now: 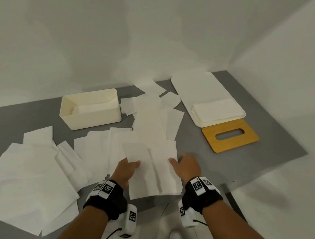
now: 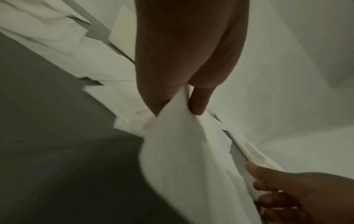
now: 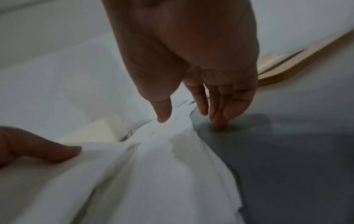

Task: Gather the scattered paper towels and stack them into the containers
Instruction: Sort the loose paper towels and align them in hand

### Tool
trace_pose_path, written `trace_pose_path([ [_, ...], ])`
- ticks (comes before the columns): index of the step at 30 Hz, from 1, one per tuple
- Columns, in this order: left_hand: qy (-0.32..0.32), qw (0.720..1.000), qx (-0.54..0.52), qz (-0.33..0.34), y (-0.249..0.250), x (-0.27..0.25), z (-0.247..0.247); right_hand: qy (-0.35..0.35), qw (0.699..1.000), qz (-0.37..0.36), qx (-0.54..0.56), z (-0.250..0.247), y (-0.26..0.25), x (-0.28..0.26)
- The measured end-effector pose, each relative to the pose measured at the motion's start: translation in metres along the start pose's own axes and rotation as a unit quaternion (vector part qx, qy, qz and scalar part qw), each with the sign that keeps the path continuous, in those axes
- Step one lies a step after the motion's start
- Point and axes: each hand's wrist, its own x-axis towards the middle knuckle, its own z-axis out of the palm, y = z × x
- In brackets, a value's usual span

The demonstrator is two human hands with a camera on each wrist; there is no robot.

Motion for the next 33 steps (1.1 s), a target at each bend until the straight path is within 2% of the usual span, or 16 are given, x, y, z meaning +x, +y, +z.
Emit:
trace_pose_path([
  [3,0.005,1.000,0.010,-0.010,-0.011,-0.001,-0.007,0.011,0.997,-0.006,-0.071,0.012,-0.006,0.006],
  [8,0.010,1.000,0.007,-0.002,-0.014,-0.006,-0.009,-0.002,0.997,-0.010,-0.081,0.018,-0.008,0.008],
  [12,0.005,0.999,0.030,0.010,-0.012,-0.008,-0.012,0.011,0.999,-0.027,0.022,0.009,-0.008,-0.001],
  [16,-0.026,0.999,0.027,0.012,-0.011,-0.011,-0.015,0.037,0.983,-0.060,0.168,-0.010,-0.001,-0.013],
  [22,-0.048,0.997,-0.063,-0.019,-0.009,-0.016,-0.010,-0.115,0.933,-0.033,0.339,-0.018,-0.014,-0.028],
  [28,-0.061,0.991,-0.116,-0.033,-0.004,-0.026,-0.008,-0.180,0.917,-0.042,0.353,0.006,-0.036,-0.039],
  [33,-0.087,0.983,-0.160,-0.036,-0.007,-0.031,-0.010,-0.222,0.893,-0.019,0.392,0.026,-0.048,-0.040],
])
